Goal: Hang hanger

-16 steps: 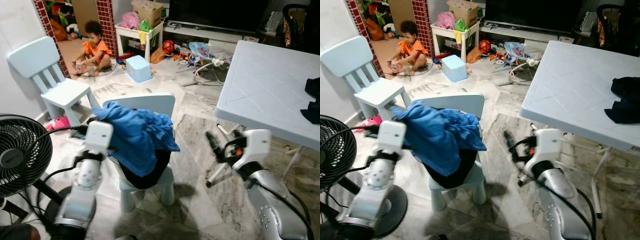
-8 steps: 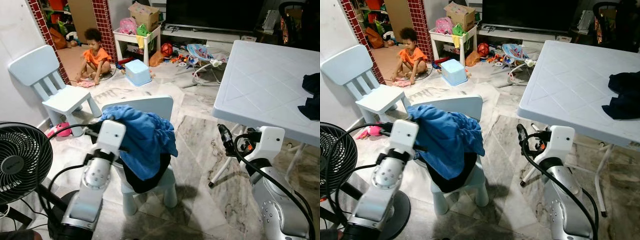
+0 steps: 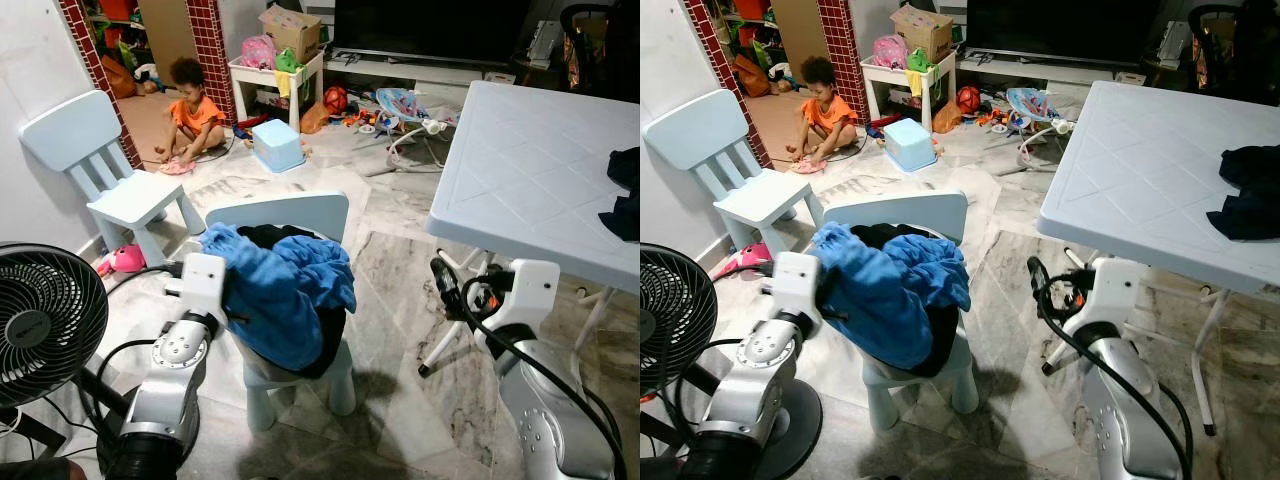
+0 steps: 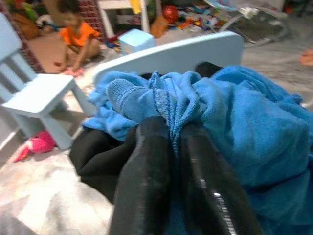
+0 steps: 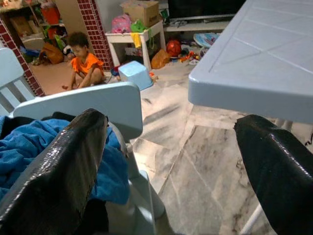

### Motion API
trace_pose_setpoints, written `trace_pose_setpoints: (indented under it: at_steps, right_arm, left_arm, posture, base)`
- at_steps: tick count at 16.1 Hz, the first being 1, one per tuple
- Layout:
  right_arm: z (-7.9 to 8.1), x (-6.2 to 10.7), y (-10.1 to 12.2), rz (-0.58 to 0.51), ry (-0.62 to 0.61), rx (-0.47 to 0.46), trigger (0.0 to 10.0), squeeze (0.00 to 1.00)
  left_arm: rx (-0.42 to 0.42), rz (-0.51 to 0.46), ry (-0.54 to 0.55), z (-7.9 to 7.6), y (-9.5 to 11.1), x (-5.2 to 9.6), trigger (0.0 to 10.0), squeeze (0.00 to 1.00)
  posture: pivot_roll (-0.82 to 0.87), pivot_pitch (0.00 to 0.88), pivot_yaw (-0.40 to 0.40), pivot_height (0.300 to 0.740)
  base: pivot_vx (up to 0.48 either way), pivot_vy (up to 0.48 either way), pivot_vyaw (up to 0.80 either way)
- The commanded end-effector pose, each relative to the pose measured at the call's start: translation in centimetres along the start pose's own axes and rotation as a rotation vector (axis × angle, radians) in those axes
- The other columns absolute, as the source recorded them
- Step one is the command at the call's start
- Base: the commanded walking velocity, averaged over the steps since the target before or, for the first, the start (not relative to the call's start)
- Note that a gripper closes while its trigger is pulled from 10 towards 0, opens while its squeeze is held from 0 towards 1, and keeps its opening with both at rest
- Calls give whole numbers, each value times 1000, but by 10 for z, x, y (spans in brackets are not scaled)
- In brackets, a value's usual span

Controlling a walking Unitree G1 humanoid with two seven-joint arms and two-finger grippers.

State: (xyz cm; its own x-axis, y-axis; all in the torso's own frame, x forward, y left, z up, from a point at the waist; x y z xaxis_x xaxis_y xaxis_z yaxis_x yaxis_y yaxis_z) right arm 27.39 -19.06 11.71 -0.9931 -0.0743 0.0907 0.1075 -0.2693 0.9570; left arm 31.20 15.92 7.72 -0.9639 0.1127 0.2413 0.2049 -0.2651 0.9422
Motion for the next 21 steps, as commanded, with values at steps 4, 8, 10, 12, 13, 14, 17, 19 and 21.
trace_pose_setpoints:
  at_steps: [4, 8, 10, 12, 13, 14, 17, 19, 21]
  right_arm:
    - [1, 4, 4, 6, 17, 27, 10000, 0]
    - [1, 5, 2, 18, 16, 43, 10000, 0]
    - [1, 5, 2, 20, 16, 45, 10000, 0]
    - [1, 4, 2, 19, 15, 47, 10000, 0]
    - [1, 3, 2, 19, 15, 47, 10000, 0]
    - [1, 3, 2, 19, 15, 48, 10000, 0]
    - [2, 1, 2, 18, 21, 48, 10000, 0]
    - [3, -1, 2, 14, 25, 46, 10000, 0]
    - [4, -1, 2, 15, 28, 46, 10000, 0]
  left_arm:
    - [-20, 18, -116, -16, 1, -9, 10000, 737]
    - [25, 64, -112, -11, -8, -10, 0, 0]
    - [34, 95, -94, -8, -12, -9, 0, 0]
    - [41, 130, -66, -3, -18, -7, 0, 0]
    - [44, 142, -53, 0, -19, -5, 0, 0]
    - [42, 139, -42, 2, -18, -4, 0, 0]
    - [-88, -28, 13, 6, 13, 1, 0, 0]
    - [-189, -121, 43, 7, 23, 5, 0, 0]
    - [-264, -156, 6, 6, 24, 5, 0, 0]
  posture:
    - [-125, 0, 12, 740]
    - [-127, 0, 15, 740]
    - [-124, 0, 17, 740]
    - [-122, 0, 18, 740]
    - [-119, 0, 17, 740]
    - [-118, 0, 16, 740]
    - [-110, 0, 13, 740]
    - [-108, 0, 9, 740]
    - [-111, 0, 6, 740]
  base:
    - [0, 0, 0]
    - [0, 0, 0]
    - [0, 0, 0]
    - [0, 0, 0]
    - [0, 0, 0]
    - [0, 0, 0]
    - [0, 0, 0]
    - [0, 0, 0]
    - [0, 0, 0]
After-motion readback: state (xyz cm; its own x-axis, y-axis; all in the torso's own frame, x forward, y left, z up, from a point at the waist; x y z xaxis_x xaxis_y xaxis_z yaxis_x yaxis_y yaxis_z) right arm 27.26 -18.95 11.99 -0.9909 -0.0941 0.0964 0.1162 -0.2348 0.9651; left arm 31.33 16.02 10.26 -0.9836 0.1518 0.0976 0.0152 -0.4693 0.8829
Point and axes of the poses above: a point about 5 cm out from each wrist's last joint towards the gripper, its own x axis pointing back from the gripper into the wrist, its own y axis along the axis of the wrist's last joint, z = x × y, the point moved 1 cm from there along -x, pointing out of the wrist towards the gripper, and after that the axes turned 7 degrees about -x, right-handed, at the moved point
